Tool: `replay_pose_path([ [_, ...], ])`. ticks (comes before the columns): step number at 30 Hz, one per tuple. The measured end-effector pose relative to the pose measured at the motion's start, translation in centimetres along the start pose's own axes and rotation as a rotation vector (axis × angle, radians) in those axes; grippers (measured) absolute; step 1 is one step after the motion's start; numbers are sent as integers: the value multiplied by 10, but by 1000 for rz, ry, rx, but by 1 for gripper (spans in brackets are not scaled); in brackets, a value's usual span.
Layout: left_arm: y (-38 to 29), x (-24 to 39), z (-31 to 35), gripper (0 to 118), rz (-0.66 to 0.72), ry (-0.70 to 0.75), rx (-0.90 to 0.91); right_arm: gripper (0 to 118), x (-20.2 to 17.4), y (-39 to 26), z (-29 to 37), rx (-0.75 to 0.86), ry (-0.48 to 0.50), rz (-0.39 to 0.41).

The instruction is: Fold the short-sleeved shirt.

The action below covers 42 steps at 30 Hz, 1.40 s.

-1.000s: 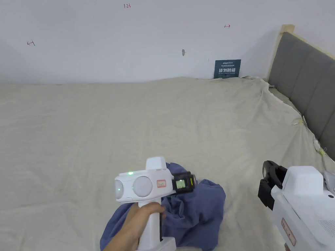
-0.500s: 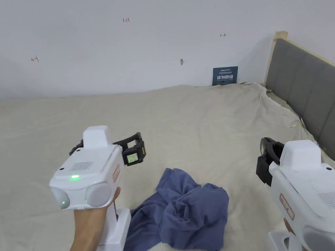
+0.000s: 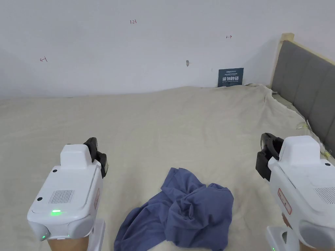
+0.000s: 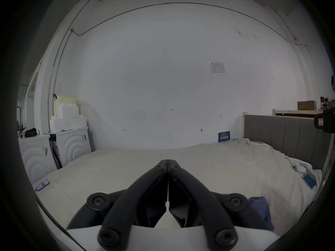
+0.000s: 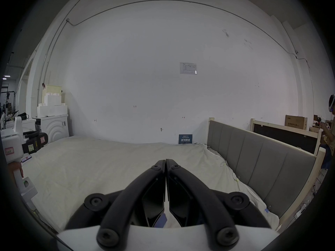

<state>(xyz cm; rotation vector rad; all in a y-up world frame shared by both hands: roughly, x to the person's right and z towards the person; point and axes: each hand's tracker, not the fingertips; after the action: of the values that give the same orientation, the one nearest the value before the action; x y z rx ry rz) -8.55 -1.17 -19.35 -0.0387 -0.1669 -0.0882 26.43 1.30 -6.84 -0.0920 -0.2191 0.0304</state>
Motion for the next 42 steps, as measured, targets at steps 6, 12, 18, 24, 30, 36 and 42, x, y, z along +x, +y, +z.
replay_pose_path([
  [6, 0, -1, -1, 0, 21, -7, -7, 0, -1, -1, -2, -5, 1, 4],
  [12, -2, -1, -4, 0, 20, -23, -25, 0, -2, -1, -3, -7, 2, 4],
  [18, -21, -4, -23, 0, 81, -97, -281, 0, -2, -4, -6, -15, 3, 3],
  [24, -77, -3, -40, 0, 175, -123, -589, 0, -1, -11, -11, -34, 5, -1],
  [30, -135, 3, -38, 0, 229, -103, -811, 0, -2, -21, -16, -66, 12, -1],
  [36, -168, 4, -38, 77, 281, -67, -932, 0, 1, -30, -19, -97, 13, 2],
  [42, -183, 22, -45, 92, 214, -51, -1006, 0, 6, -38, -22, -122, 9, -7],
])
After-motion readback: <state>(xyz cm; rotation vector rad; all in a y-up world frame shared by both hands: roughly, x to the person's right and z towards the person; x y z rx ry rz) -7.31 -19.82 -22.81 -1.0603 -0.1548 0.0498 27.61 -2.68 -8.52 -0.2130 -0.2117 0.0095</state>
